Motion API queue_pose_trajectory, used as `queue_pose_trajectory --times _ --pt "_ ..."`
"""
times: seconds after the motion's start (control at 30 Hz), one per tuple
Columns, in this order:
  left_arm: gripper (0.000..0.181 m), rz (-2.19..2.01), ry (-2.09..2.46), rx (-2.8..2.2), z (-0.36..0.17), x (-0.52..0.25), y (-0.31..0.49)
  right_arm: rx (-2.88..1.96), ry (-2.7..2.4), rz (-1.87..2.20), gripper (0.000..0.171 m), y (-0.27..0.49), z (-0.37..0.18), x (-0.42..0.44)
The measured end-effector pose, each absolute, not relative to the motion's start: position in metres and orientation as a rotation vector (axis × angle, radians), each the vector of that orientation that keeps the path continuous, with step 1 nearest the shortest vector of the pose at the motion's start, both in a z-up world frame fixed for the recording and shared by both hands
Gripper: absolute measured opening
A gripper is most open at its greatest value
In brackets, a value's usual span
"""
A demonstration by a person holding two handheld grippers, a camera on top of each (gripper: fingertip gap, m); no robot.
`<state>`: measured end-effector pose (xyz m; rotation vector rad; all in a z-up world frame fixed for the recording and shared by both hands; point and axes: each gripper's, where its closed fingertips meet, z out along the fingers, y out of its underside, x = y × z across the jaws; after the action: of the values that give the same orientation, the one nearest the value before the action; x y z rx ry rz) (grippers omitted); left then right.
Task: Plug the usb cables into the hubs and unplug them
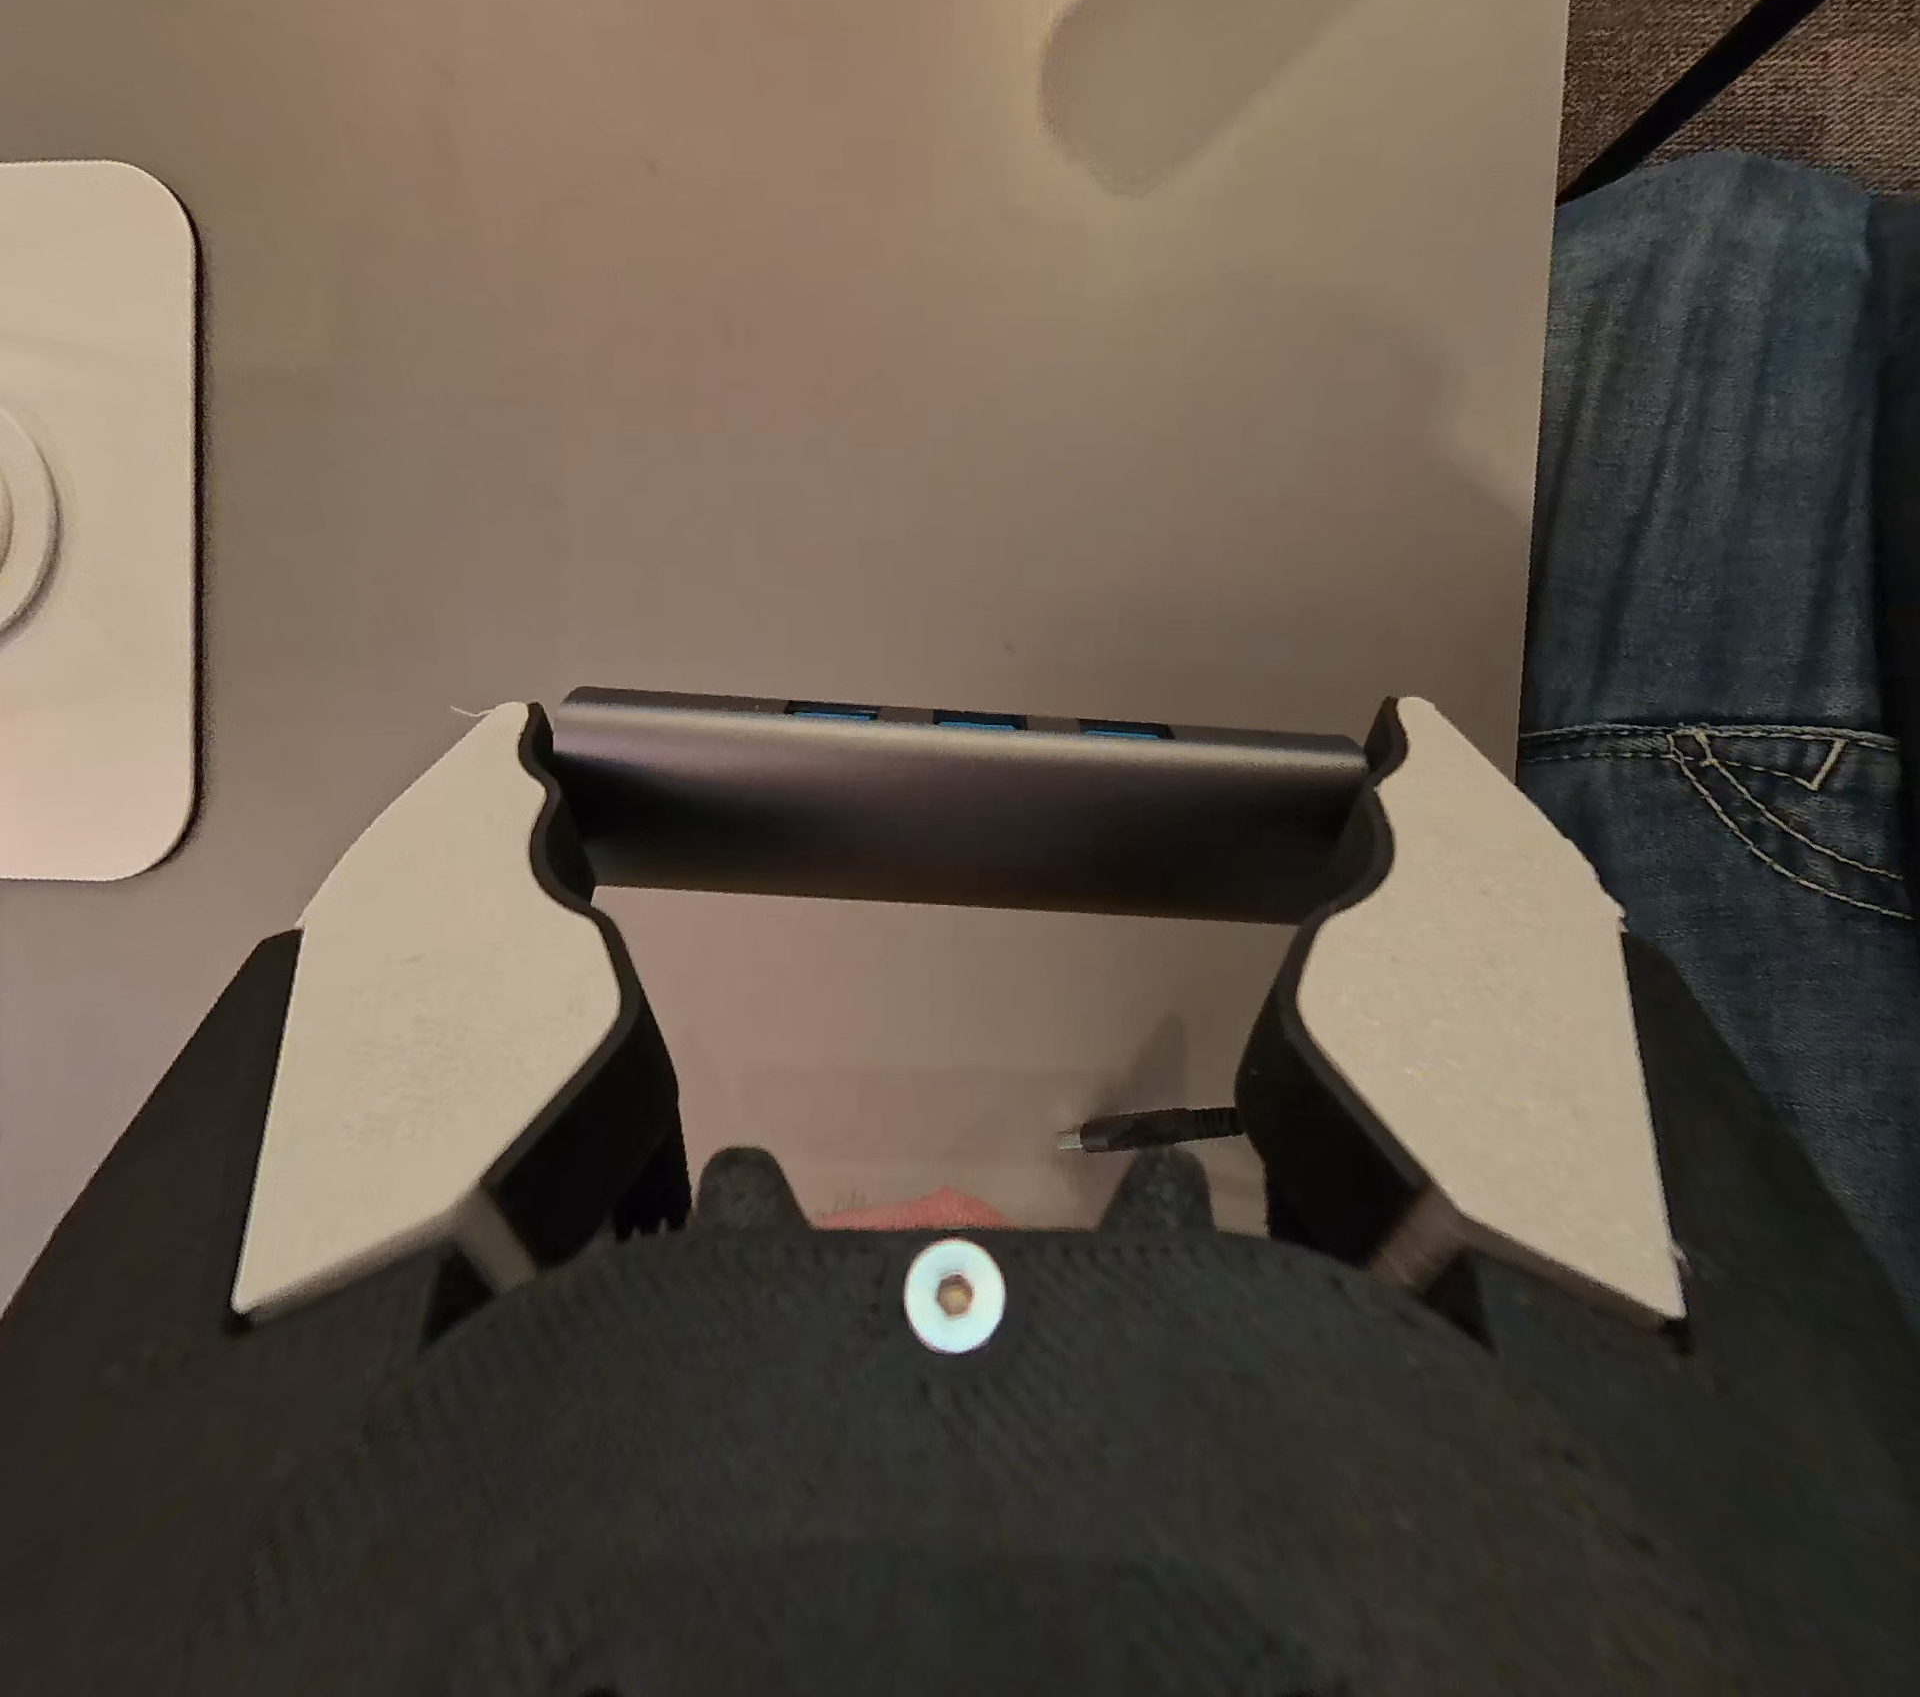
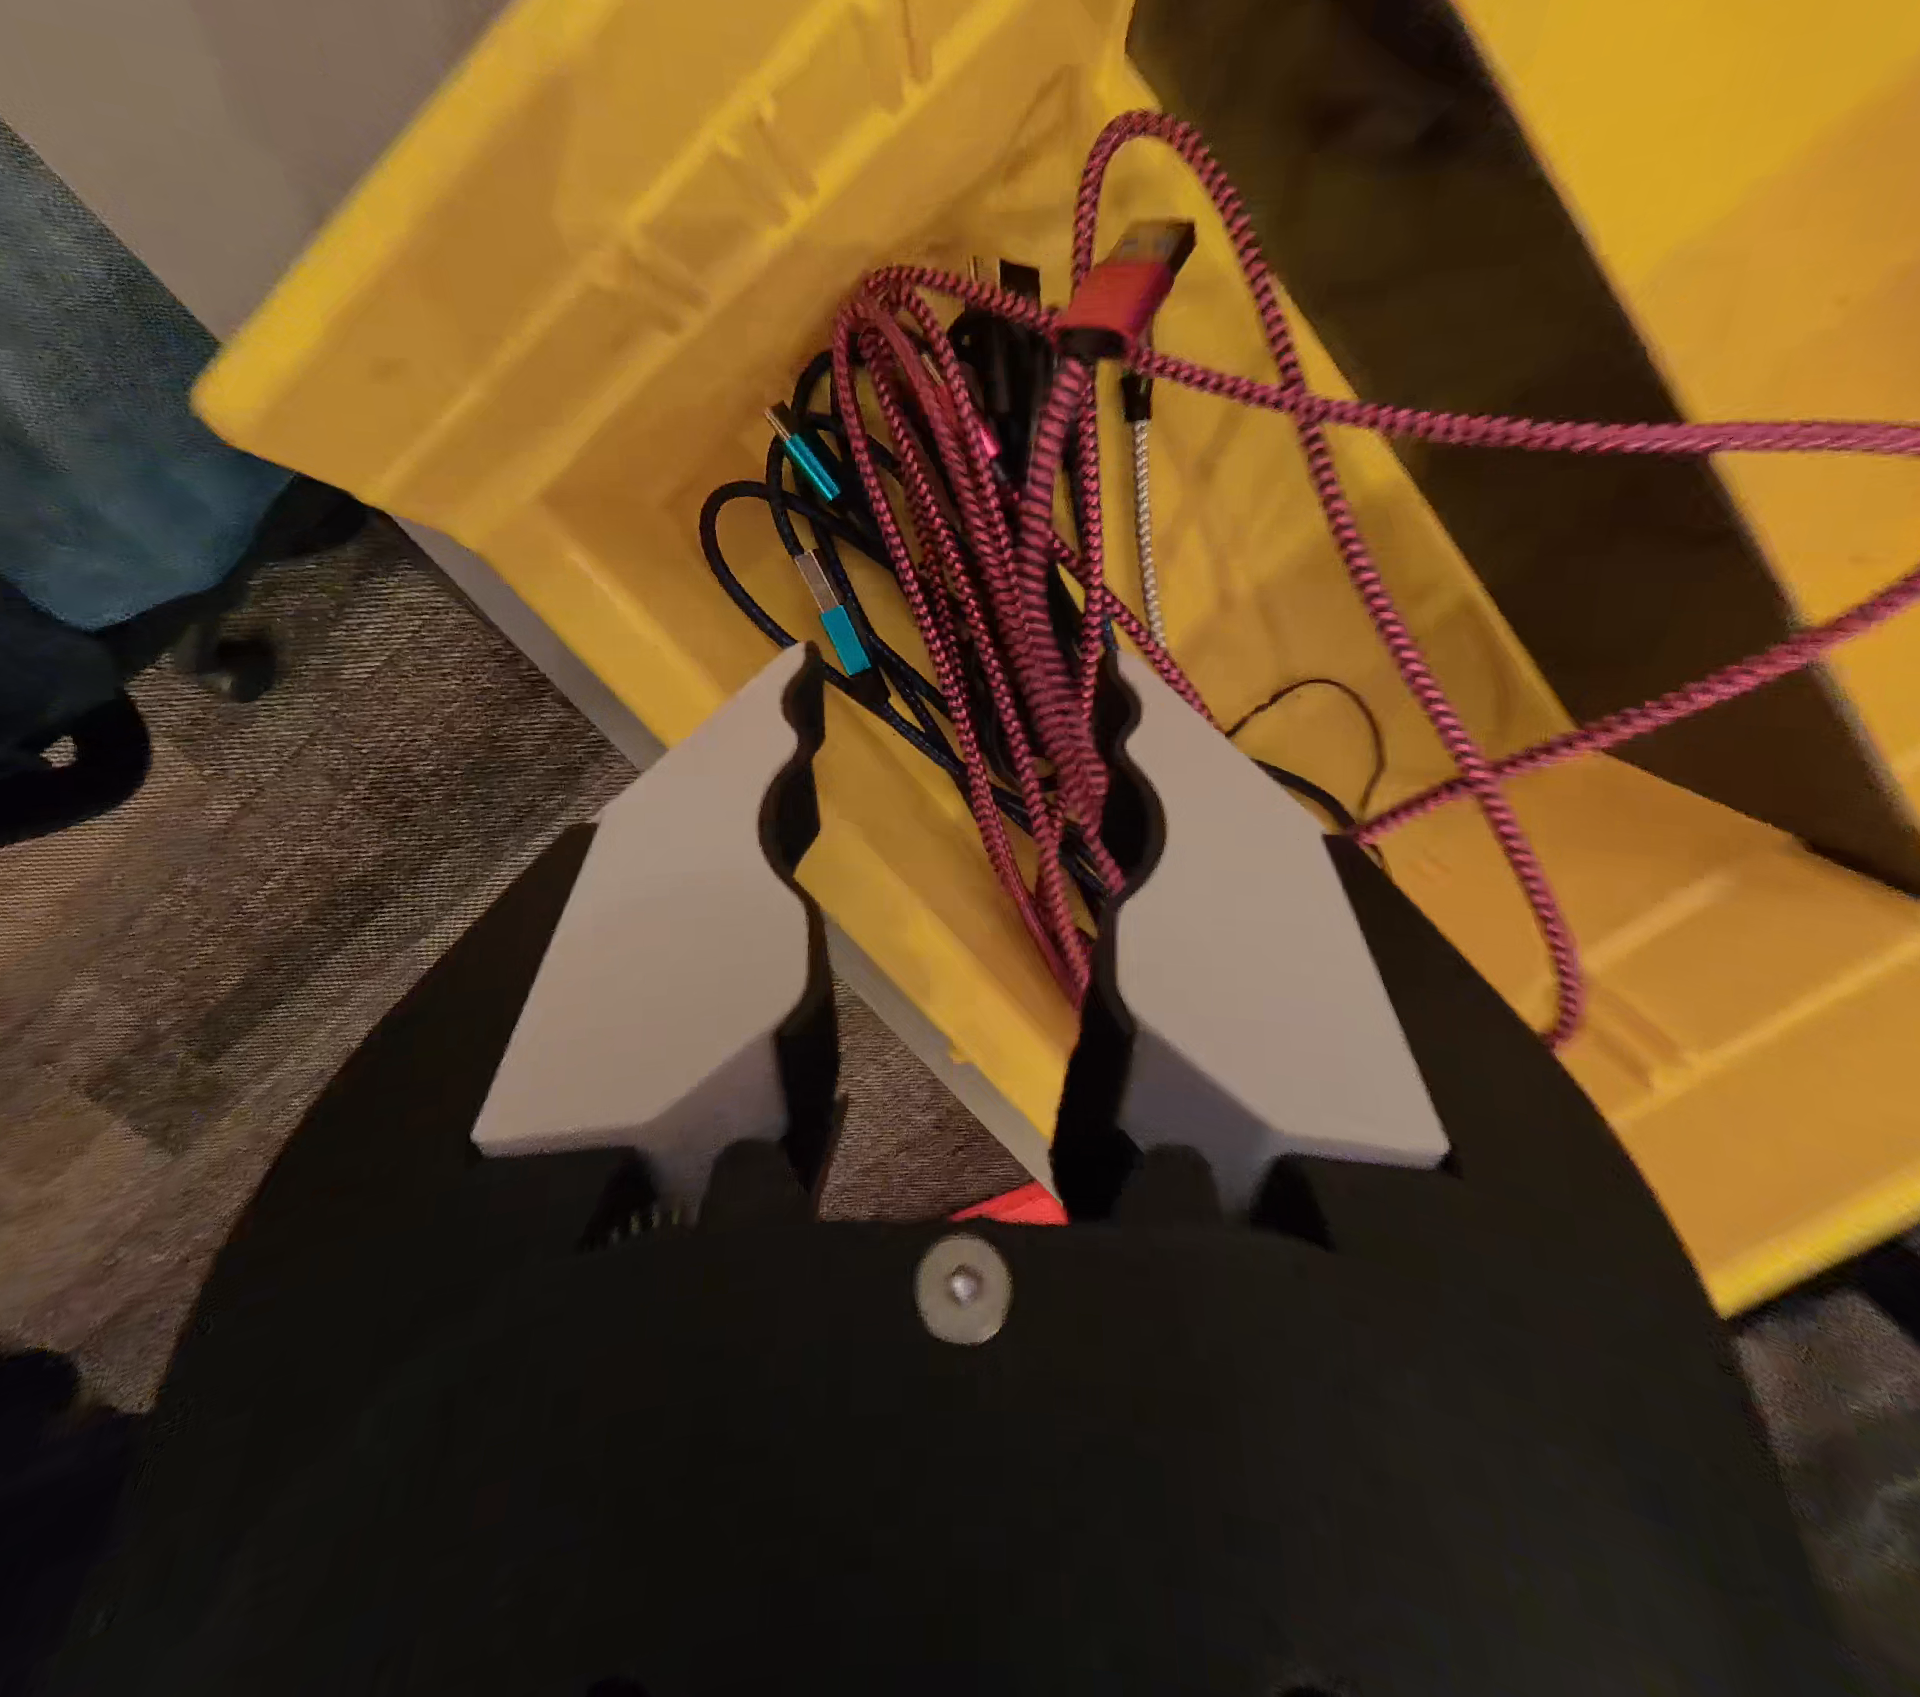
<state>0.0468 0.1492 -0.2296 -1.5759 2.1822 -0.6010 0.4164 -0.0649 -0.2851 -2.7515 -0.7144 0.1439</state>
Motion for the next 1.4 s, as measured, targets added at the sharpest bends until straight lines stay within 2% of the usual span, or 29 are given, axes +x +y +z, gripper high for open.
queue_pose_trajectory --times 0.1,0.2,0.33,0.37,0.47,0.53,0.77,0.83,0.93,1.07,1.13,1.23,1.3,1.4 --pt "0.137 -0.602 2.174 -1.571 -0.229 0.049 0.150 -2.712 -0.753 0.048 0.054 -0.062 -0.256 0.415" --pt "0.137 -0.597 2.163 -1.561 -0.226 0.052 0.150 -2.667 -0.745 -0.183 0.049 -0.059 -0.214 0.410" --pt "0.137 -0.563 2.155 -1.513 -0.220 0.062 0.148 -2.261 -0.703 0.063 0.032 0.000 -0.146 0.303" --pt "0.137 -0.555 2.155 -1.499 -0.220 0.065 0.146 -2.154 -0.682 0.188 0.032 0.018 -0.134 0.267" --pt "0.137 -0.538 2.148 -1.467 -0.218 0.073 0.143 -2.043 -0.696 0.445 0.033 0.061 -0.139 0.178" --pt "0.137 -0.512 2.131 -1.449 -0.216 0.078 0.144 -2.032 -0.724 0.583 0.040 0.085 -0.157 0.132" --pt "0.137 -0.397 2.097 -1.370 -0.215 0.089 0.146 -1.984 -0.561 1.058 0.038 0.138 -0.184 0.067" --pt "0.137 -0.348 2.101 -1.333 -0.217 0.092 0.146 -2.009 -0.567 1.095 0.037 0.142 -0.196 0.059" --pt "0.137 -0.264 2.092 -1.260 -0.216 0.098 0.146 -1.964 -0.533 1.210 0.024 0.145 -0.197 0.049" --pt "0.138 -0.226 2.030 -1.232 -0.211 0.105 0.150 -1.928 -0.505 1.220 0.021 0.147 -0.193 0.054" --pt "0.132 -0.241 1.985 -1.197 -0.198 0.108 0.145 -1.946 -0.511 1.124 0.016 0.149 -0.193 0.067" --pt "0.142 -0.231 1.934 -1.192 -0.176 0.106 0.141 -1.934 -0.541 1.023 0.016 0.141 -0.177 0.092" --pt "0.136 -0.231 1.912 -1.178 -0.165 0.102 0.139 -1.914 -0.549 0.921 0.016 0.136 -0.156 0.118" --pt "0.113 -0.255 1.868 -1.165 -0.152 0.093 0.141 -1.880 -0.535 0.738 0.015 0.127 -0.116 0.175"
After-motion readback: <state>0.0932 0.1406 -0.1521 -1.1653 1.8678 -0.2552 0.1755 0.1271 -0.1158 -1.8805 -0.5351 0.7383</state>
